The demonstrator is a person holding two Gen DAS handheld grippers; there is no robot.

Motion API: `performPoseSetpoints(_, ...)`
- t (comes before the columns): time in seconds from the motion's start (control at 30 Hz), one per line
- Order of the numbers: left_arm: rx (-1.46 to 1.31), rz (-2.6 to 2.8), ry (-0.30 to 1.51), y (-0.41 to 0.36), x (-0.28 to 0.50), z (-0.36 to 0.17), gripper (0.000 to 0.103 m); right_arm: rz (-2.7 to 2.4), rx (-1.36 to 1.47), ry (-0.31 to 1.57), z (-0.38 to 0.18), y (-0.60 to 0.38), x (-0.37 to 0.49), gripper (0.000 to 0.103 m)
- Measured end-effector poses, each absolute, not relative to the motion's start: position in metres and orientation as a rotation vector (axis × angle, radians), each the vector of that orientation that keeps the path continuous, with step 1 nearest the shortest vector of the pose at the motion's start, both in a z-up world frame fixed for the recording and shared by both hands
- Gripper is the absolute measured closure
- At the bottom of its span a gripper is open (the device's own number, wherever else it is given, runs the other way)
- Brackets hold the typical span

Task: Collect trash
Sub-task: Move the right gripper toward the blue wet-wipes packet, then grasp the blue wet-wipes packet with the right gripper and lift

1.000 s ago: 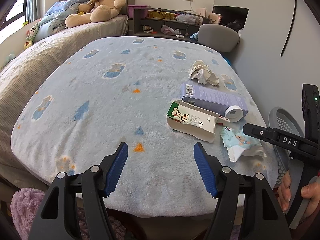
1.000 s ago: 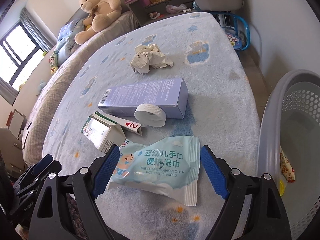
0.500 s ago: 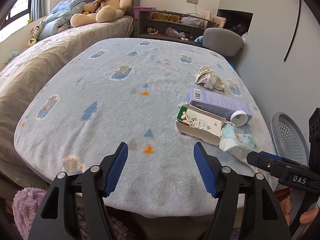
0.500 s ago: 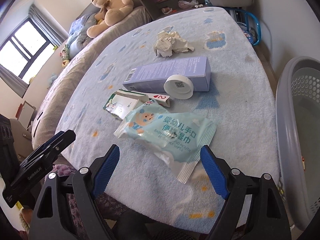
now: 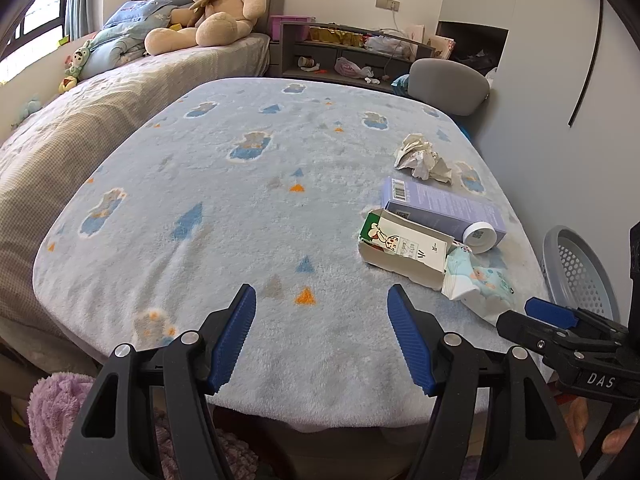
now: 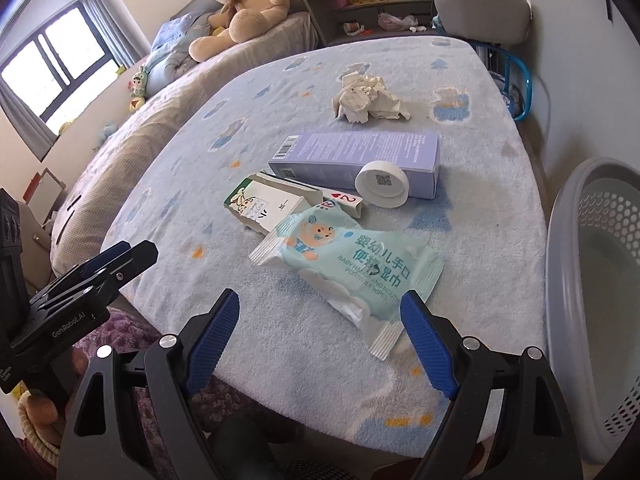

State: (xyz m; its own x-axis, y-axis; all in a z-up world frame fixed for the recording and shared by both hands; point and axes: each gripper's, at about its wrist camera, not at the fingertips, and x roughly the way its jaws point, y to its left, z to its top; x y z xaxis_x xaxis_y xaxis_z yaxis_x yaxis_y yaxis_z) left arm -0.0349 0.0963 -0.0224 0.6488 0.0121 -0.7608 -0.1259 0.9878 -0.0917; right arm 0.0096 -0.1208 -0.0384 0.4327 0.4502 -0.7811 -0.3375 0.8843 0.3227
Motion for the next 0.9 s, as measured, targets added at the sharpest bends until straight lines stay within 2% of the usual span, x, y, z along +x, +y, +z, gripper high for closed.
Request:
performPoseSetpoints(0.73, -0.142, 0.086, 0.872, 0.098, -0.036, -0.024, 0.037, 0.530, -0.290, 0.995, -0.053, -0.082, 0.046, 0.022)
performPoseSetpoints(0.9, -0.142, 0.086, 0.871, 0.097, -0.036, -0.024, 0.037, 0.508, -0.354, 0.997, -0.063, -0.075, 0.047, 0.030)
